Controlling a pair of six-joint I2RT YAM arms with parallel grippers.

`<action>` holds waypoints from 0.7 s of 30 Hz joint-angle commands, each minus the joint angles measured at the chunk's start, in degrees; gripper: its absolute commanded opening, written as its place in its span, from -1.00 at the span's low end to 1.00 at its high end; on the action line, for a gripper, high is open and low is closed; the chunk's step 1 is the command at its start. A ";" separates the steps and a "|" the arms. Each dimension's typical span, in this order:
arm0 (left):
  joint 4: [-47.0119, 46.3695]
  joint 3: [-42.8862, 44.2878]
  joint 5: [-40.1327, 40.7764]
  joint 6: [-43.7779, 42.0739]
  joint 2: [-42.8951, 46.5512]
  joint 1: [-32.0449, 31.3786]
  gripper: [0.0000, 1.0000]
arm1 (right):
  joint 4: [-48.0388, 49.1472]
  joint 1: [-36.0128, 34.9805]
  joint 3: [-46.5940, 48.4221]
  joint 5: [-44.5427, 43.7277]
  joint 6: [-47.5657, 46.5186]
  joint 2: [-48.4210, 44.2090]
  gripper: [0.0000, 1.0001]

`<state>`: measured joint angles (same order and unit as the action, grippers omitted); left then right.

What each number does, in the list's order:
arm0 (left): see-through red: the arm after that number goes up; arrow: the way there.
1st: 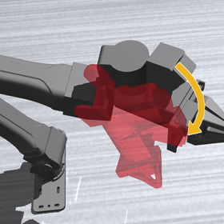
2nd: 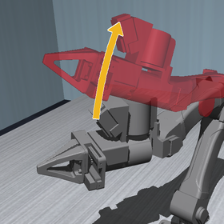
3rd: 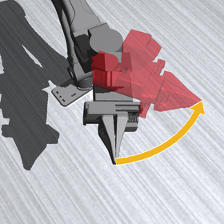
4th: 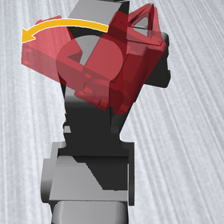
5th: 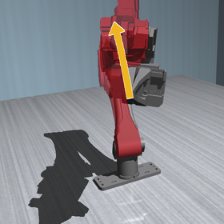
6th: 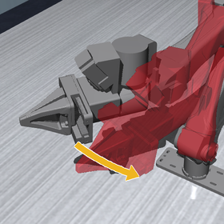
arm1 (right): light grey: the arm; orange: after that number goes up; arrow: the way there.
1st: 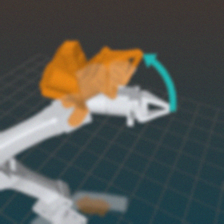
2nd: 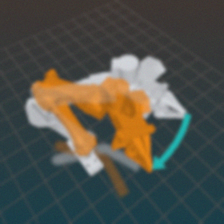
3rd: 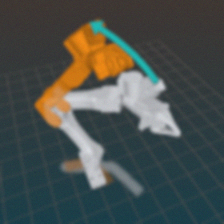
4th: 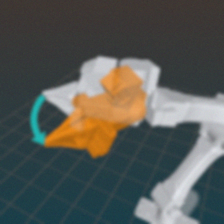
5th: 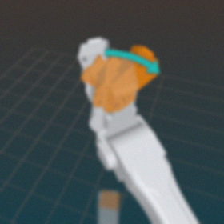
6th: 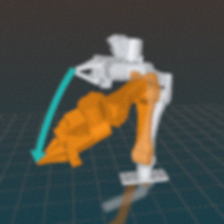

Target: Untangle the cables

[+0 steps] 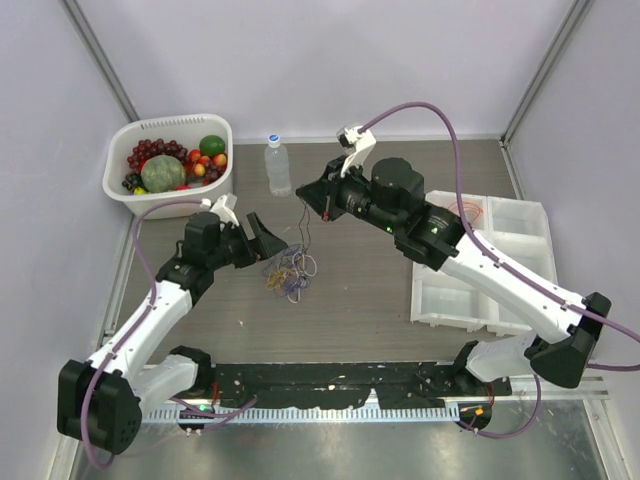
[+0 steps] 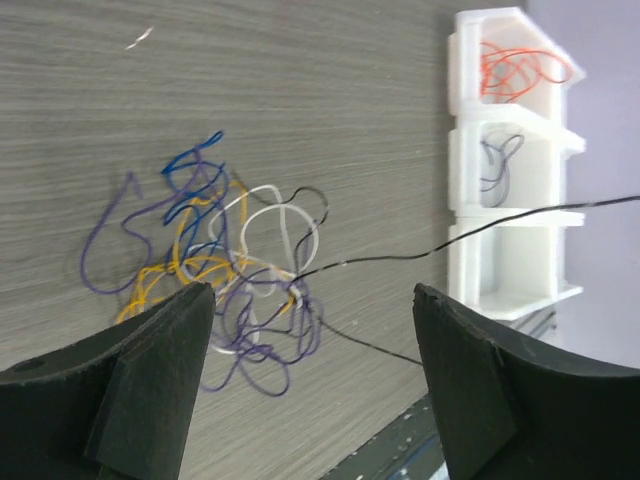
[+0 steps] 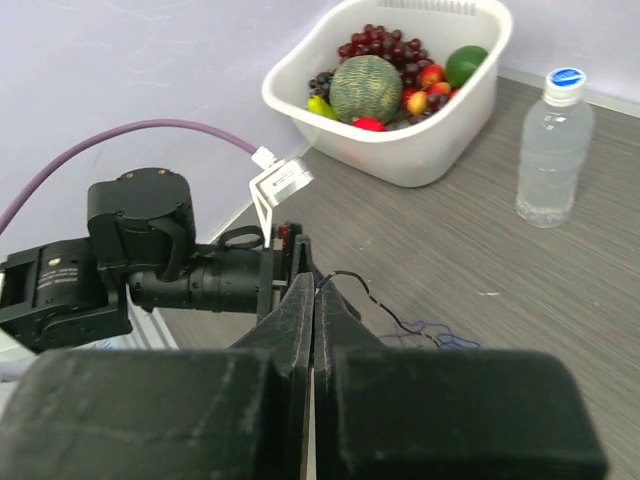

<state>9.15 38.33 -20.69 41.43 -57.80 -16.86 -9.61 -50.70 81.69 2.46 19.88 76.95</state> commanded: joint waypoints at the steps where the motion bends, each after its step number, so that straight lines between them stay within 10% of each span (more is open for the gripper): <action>1: 4.04 -0.97 2.15 -2.31 -0.38 0.25 0.57 | -0.23 0.86 -2.14 -6.93 -0.81 -5.22 -0.99; 15: 0.00 1.31 3.02 -8.29 -15.75 -10.30 0.20 | -4.62 1.57 -19.54 -11.24 2.79 -11.99 -0.90; 21: 1.48 5.26 1.97 -9.87 -19.46 -10.65 -0.77 | -12.88 1.48 -25.88 -19.15 4.47 -11.30 -0.51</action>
<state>11.64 39.03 -18.65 33.82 -78.00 -27.27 -16.73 -49.36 58.39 -9.63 22.74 66.24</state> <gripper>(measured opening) 0.256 0.165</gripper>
